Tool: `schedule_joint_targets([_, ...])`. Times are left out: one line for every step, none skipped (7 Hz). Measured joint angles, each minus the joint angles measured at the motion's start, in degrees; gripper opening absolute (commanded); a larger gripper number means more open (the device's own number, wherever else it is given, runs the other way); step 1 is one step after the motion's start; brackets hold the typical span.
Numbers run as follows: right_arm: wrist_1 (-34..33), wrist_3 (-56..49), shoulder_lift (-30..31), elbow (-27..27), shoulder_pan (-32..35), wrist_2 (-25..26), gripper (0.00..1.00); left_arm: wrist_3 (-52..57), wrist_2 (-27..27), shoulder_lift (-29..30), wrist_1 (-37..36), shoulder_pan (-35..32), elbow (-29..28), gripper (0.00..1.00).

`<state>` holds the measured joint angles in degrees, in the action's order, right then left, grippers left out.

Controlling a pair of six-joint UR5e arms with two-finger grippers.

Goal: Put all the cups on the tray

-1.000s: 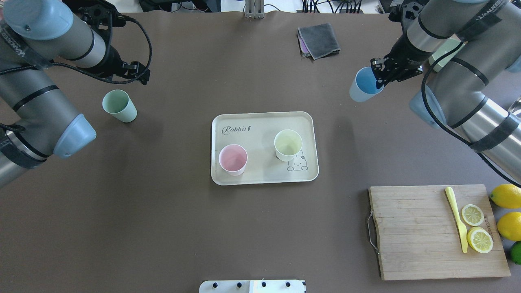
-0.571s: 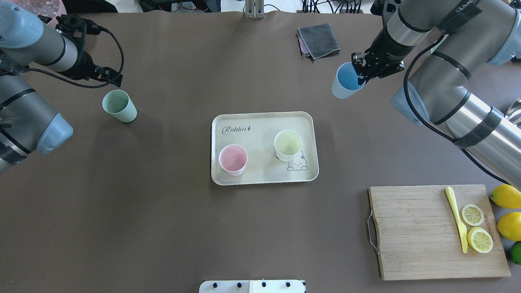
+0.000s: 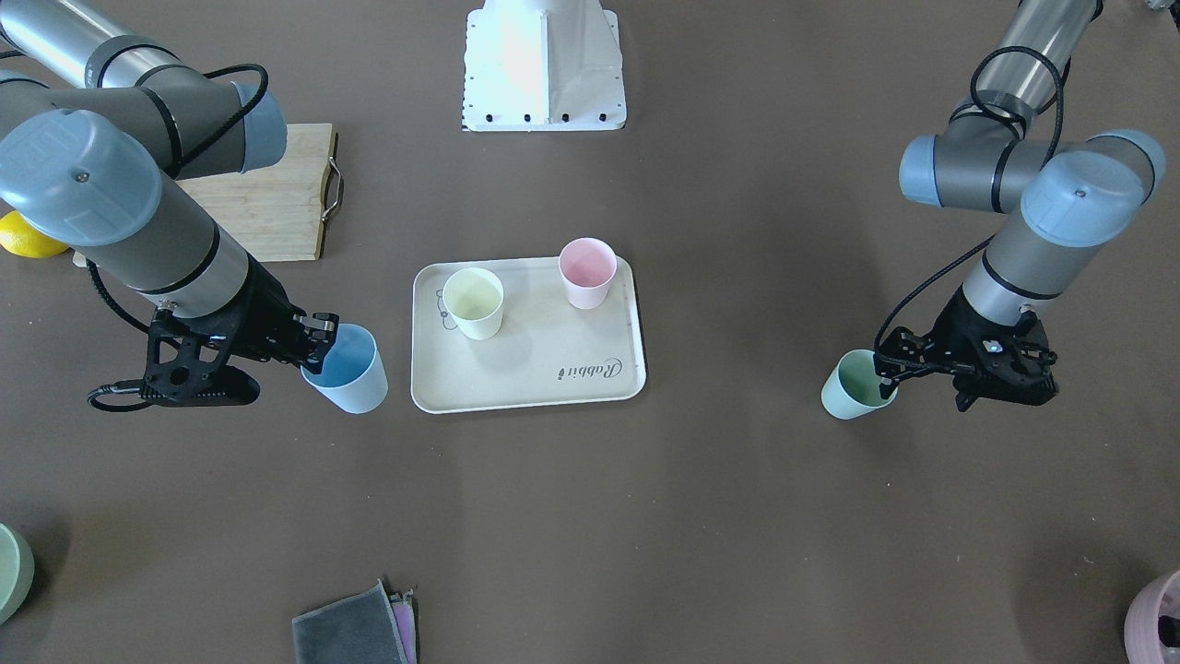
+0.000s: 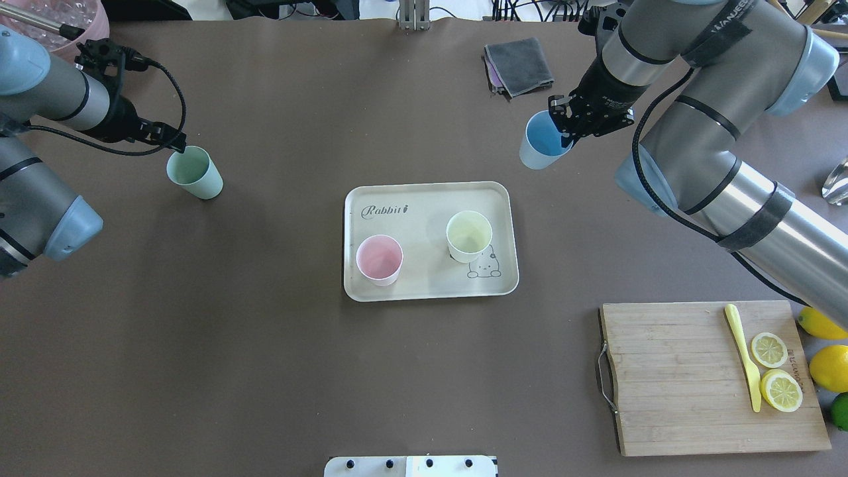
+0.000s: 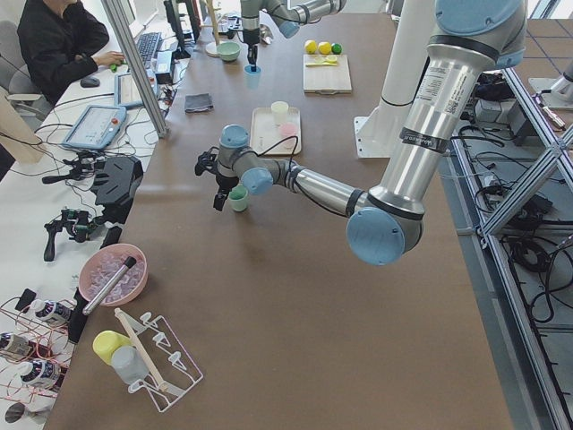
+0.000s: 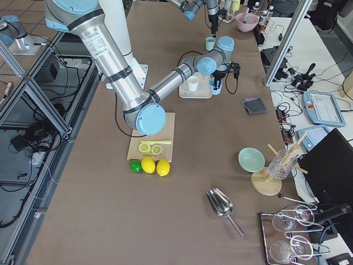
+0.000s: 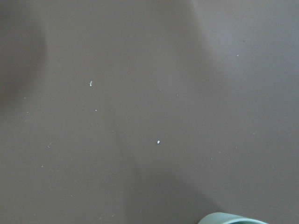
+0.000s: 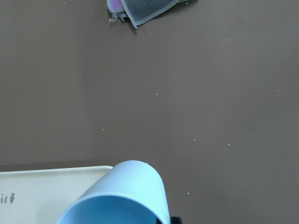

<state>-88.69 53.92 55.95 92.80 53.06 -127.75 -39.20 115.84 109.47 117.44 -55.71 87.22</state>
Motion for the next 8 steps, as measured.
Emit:
schedule_joint_targets([0.0, 0.2, 0.0, 0.0, -0.6, 0.5, 0.00, -1.2, 0.3, -0.1, 0.0, 0.4, 0.2, 0.57])
schedule_joint_targets([0.2, 1.0, -0.2, -0.1, -1.4, 1.1, 0.00, -2.3, 0.4, -0.2, 0.1, 0.9, 0.1, 0.20])
schedule_joint_targets([0.3, 2.0, -0.5, -0.2, -2.3, 1.7, 0.00, -3.2, 0.3, -0.3, 0.4, 1.6, -0.1, 0.00])
schedule_joint_targets([0.4, 2.6, -1.0, -0.3, -3.1, 2.0, 0.00, -3.7, 0.0, -0.7, 1.0, 2.4, -0.3, 0.00])
schedule_joint_targets([0.5, 2.8, -1.4, -0.5, -3.7, 2.1, 0.00, -3.9, -0.1, -1.1, 1.7, 3.0, -0.4, 0.00])
schedule_joint_targets([0.6, 2.9, -1.9, -0.9, -4.2, 2.2, 0.00, -3.9, -0.1, -1.2, 2.1, 3.4, -0.4, 0.00])
schedule_joint_targets([0.6, 3.1, -2.4, -1.4, -5.0, 2.7, 0.00, -3.9, -0.1, -1.4, 2.4, 3.5, -0.2, 0.00])
schedule_joint_targets([0.7, 3.5, -2.8, -1.9, -6.1, 3.8, 0.00, -3.9, 0.1, -1.3, 2.5, 3.6, 0.3, 0.00])
